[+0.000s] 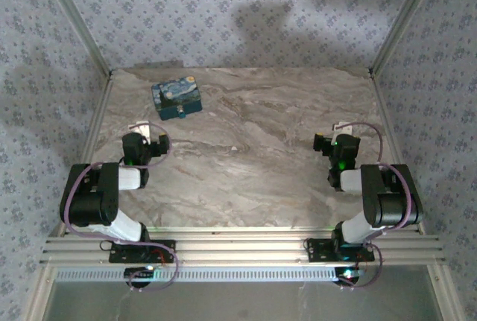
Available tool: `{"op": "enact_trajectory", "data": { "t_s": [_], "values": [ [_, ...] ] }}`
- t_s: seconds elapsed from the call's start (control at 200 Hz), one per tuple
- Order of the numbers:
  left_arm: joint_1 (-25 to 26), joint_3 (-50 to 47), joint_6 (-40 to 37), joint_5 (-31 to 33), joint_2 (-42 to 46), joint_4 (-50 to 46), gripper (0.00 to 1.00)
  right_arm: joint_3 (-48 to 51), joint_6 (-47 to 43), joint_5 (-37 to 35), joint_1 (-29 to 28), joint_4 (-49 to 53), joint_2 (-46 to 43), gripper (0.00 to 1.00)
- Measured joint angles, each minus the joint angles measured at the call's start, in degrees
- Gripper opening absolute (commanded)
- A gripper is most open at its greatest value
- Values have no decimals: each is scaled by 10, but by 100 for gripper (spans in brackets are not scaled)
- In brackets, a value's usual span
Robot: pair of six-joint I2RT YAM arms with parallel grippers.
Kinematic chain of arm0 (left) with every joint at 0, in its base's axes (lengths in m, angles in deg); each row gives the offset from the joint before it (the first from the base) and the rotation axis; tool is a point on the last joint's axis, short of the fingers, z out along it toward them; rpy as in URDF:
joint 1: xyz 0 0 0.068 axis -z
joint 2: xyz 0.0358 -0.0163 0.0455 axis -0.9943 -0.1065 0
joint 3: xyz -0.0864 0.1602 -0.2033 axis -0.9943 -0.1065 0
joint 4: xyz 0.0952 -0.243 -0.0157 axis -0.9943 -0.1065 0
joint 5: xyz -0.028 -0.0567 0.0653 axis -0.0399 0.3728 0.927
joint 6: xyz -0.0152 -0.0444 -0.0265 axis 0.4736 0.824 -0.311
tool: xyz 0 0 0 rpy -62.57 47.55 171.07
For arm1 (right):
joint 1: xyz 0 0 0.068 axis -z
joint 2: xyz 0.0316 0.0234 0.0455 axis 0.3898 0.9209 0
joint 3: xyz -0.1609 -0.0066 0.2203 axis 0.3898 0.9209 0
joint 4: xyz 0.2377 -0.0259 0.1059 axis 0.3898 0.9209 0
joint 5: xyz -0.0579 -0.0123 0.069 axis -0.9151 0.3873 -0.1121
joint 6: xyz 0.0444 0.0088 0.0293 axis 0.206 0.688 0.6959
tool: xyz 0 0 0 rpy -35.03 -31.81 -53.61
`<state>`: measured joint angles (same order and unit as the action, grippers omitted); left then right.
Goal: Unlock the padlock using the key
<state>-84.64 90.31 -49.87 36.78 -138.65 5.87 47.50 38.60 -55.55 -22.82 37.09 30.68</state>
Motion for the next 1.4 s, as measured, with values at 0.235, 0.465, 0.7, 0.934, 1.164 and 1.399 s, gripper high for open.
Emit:
{"op": "enact_trajectory", "data": {
  "t_s": [0.235, 0.465, 0.7, 0.934, 1.164, 1.399],
  "values": [
    [0, 0, 0, 0, 0, 0, 98, 0, 0, 0, 0, 0, 0, 100],
    [-1, 0, 0, -3, 0, 0, 98, 0, 0, 7, 1, 0, 0, 100],
    [-4, 30, 3, -4, 26, -80, 98, -24, -12, 47, 4, 50, -16, 100],
    [-28, 116, 61, -23, 87, -230, 95, -145, 30, 61, 4, 284, -134, 100],
    [-84, 308, 149, -108, 22, -407, 86, -310, 143, 65, -7, 486, -89, 98],
    [-98, 479, 231, -229, -134, -451, 77, -439, 204, 96, -68, 617, 22, 99]
  ]
}}
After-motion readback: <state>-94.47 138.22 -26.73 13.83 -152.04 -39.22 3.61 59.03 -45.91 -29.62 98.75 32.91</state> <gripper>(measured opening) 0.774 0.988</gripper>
